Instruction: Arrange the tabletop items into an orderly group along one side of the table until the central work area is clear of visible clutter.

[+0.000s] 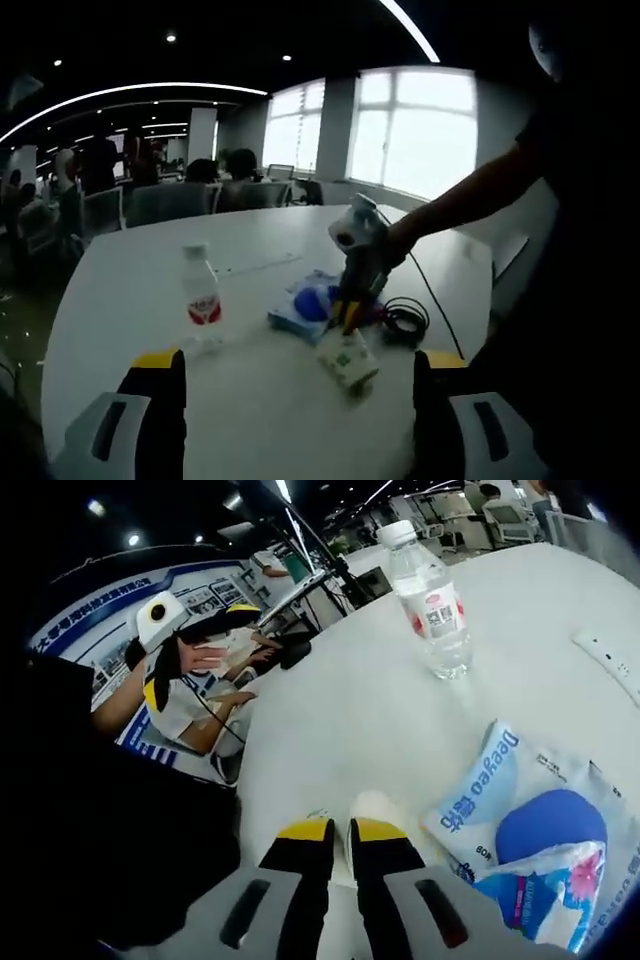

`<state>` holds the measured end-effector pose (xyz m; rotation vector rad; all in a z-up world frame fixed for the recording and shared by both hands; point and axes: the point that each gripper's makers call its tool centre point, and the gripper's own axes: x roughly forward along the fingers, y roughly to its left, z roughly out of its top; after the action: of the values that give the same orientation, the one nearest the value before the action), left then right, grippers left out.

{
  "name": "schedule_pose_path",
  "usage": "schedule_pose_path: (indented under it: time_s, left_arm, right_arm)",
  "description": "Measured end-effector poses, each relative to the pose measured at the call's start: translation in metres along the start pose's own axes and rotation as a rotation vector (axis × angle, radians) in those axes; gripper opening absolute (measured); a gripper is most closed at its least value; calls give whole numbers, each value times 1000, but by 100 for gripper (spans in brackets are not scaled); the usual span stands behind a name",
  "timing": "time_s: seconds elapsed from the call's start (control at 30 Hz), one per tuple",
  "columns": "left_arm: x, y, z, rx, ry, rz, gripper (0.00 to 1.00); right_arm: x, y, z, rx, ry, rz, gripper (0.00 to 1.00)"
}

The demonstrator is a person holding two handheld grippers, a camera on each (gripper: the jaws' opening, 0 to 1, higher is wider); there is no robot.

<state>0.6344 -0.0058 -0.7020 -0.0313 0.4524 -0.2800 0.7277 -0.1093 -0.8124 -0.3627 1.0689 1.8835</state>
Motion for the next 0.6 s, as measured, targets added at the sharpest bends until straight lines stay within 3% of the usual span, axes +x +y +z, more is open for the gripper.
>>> schedule_pose_path:
  time_s: [0.27,0.6]
  left_arm:
    - [-2,-2,-2,11,16,-8,91]
    - [-7,-9,-2,30,13,-20,91]
  right_arm:
    - [-12,19,8,0,-44,31,0]
    - [-30,34,13,-81,-73,-16,0]
